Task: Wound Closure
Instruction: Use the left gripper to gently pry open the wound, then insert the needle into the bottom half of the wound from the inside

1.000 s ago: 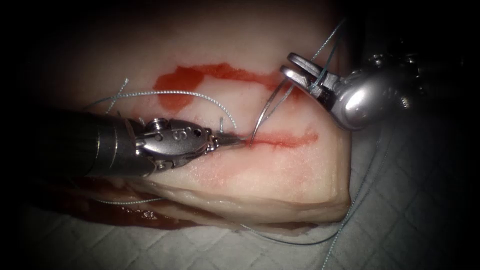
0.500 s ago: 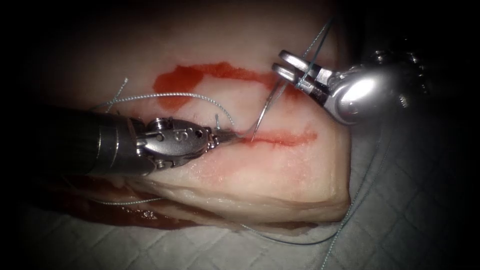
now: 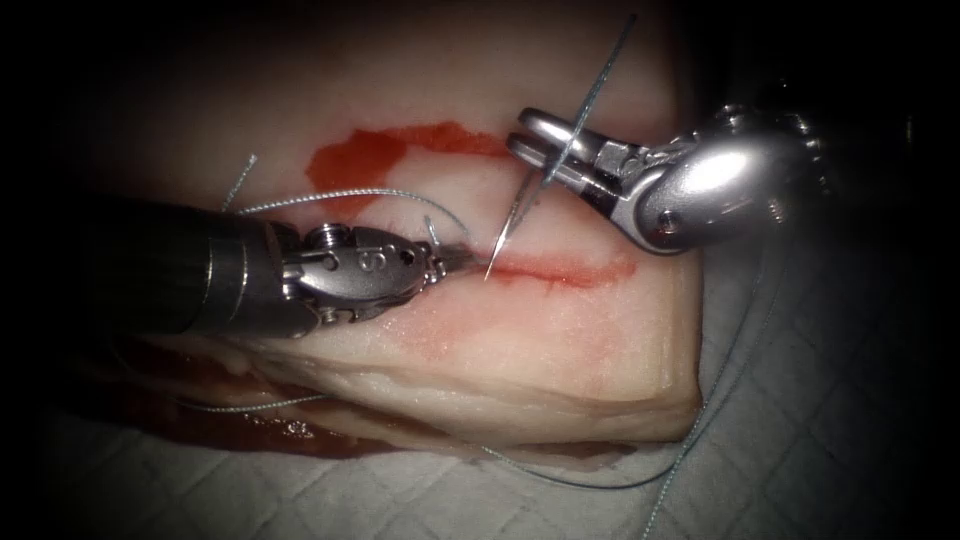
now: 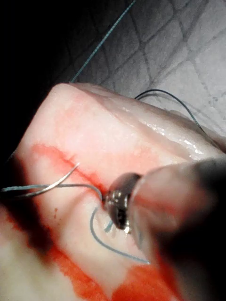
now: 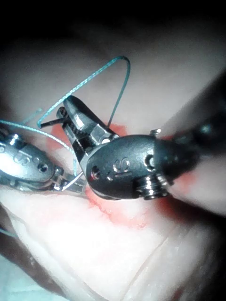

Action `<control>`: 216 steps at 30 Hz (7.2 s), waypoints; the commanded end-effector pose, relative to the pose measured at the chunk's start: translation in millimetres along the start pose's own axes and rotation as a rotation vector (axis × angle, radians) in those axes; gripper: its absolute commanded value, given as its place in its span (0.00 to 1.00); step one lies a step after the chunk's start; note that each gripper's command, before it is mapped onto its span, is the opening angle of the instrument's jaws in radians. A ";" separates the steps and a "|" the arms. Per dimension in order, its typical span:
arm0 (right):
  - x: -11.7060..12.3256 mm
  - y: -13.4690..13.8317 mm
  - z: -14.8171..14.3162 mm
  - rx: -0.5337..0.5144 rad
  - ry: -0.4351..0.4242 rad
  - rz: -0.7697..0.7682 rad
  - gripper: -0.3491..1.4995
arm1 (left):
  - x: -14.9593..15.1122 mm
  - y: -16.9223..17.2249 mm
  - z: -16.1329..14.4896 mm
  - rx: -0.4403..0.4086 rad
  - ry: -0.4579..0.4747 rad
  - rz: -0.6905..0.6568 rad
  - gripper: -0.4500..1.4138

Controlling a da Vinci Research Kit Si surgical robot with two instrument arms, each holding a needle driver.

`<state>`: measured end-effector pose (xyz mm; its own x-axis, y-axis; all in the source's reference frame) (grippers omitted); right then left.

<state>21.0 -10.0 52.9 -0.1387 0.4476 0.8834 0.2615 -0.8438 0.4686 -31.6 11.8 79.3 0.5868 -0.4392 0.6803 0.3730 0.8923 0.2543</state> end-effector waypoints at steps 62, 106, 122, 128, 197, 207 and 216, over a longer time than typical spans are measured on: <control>4.3 1.2 4.8 -0.231 -0.054 0.038 0.00 | -3.2 6.2 3.4 0.987 0.589 -0.410 0.00; 5.3 2.8 5.1 -0.227 -0.044 0.093 0.00 | -3.0 4.8 2.3 1.121 0.613 -0.359 0.00; 4.9 2.5 5.1 -0.150 -0.095 0.235 0.00 | -2.8 4.6 2.3 1.117 0.623 -0.363 0.00; 4.8 2.5 5.0 -0.147 -0.100 0.259 0.00 | -2.8 4.7 2.4 1.112 0.624 -0.367 0.00; 3.6 2.8 5.4 -0.258 -0.094 0.128 0.00 | -3.0 4.6 2.0 1.117 0.634 -0.360 0.00; 3.8 2.8 5.1 -0.203 -0.068 0.172 0.00 | -5.9 6.8 0.4 1.076 0.529 -0.406 0.00; 4.3 3.0 4.9 -0.148 -0.057 0.220 0.00 | -8.3 8.8 -2.6 1.029 0.359 -0.355 0.00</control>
<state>25.0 -9.6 57.8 -0.0415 0.2538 0.9664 0.1388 -0.9564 0.2571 -30.5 22.5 73.5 0.7958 -0.5421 0.2700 -0.1097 0.3094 0.9446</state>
